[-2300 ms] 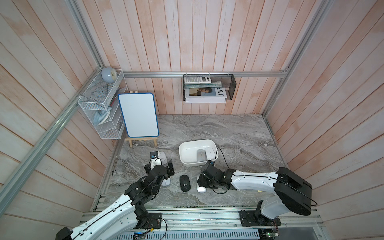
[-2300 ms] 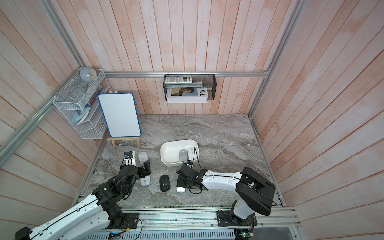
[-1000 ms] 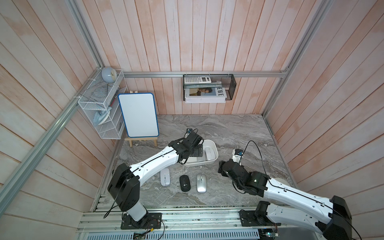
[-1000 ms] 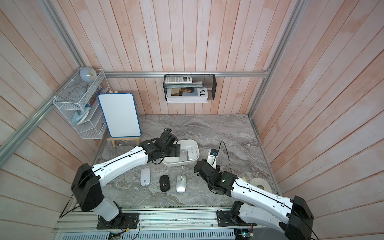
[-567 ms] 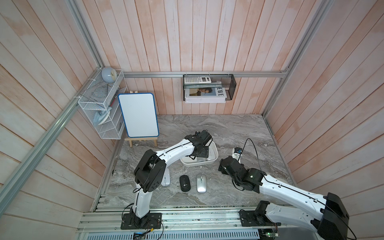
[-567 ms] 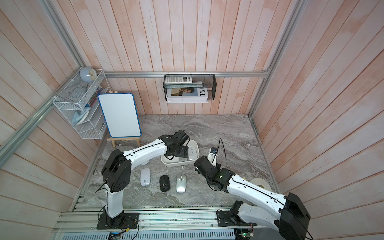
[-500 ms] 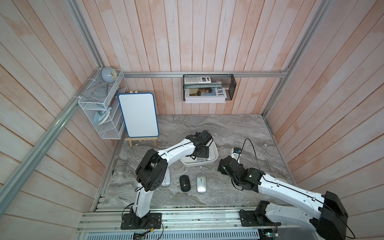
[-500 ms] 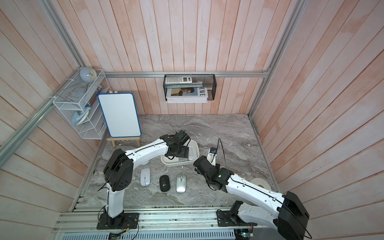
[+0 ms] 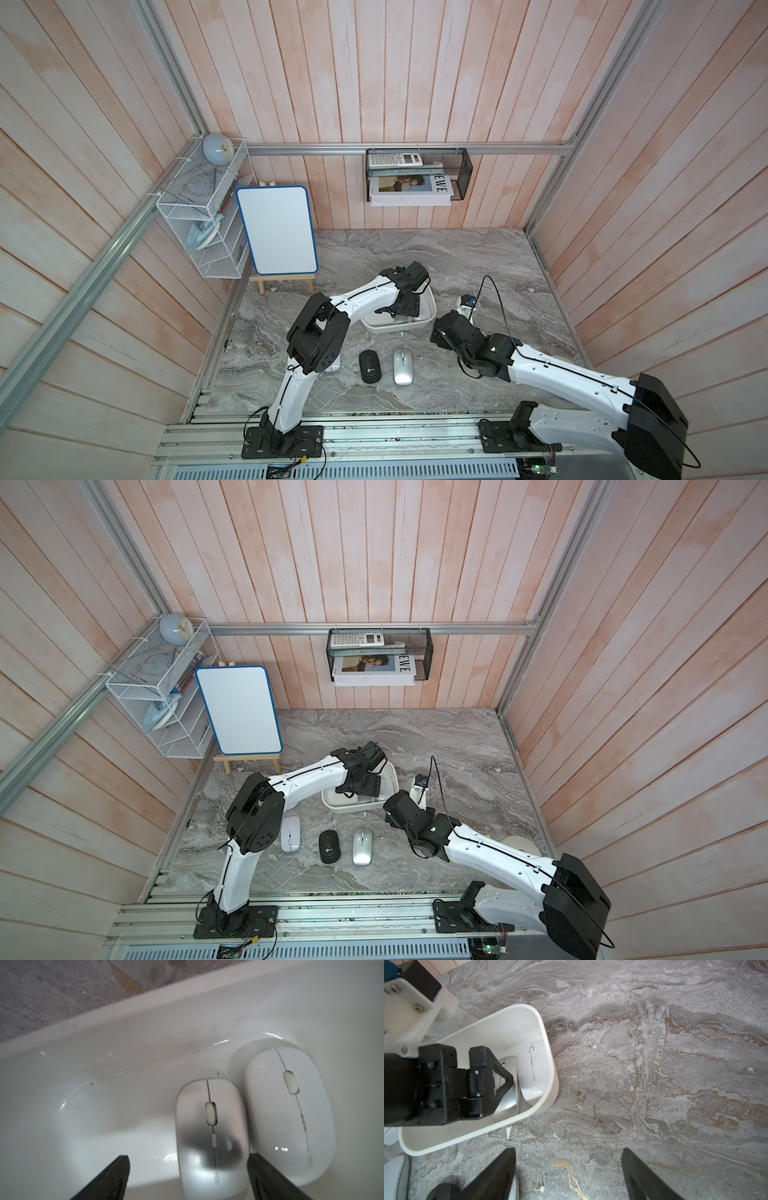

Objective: Take out the mouse from the storage box
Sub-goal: Pick up the mouse from the storage box.

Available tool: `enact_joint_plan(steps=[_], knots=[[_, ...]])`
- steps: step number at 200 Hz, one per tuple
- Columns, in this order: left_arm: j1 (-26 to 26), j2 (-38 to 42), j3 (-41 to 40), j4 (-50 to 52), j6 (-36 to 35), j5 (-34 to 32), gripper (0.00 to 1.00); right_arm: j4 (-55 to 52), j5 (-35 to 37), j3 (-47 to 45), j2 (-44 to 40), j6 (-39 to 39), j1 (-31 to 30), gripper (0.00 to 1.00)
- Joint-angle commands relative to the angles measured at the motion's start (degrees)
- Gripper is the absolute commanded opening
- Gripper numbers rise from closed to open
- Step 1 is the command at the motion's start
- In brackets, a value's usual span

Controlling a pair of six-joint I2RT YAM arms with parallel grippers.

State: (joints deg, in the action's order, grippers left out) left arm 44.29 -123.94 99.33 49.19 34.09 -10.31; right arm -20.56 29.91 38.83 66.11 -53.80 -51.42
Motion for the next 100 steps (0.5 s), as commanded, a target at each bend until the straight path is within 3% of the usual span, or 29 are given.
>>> enact_joint_plan(steps=[1,63,100], knots=[[-0.48,-2.08,2.11,1.1,-0.06,0.07,0.93,0.63,-0.53,0.91,0.69,0.15,0.36,0.84],[-1.6,-3.18,1.91,1.73,0.72,-1.87,0.87,1.75,-1.87,0.59,2.25,0.18,0.63,0.84],[-2.04,2.69,-5.96,-3.15,1.28,-2.36,0.83,1.87,-2.36,0.89,2.8,0.01,0.72,0.84]])
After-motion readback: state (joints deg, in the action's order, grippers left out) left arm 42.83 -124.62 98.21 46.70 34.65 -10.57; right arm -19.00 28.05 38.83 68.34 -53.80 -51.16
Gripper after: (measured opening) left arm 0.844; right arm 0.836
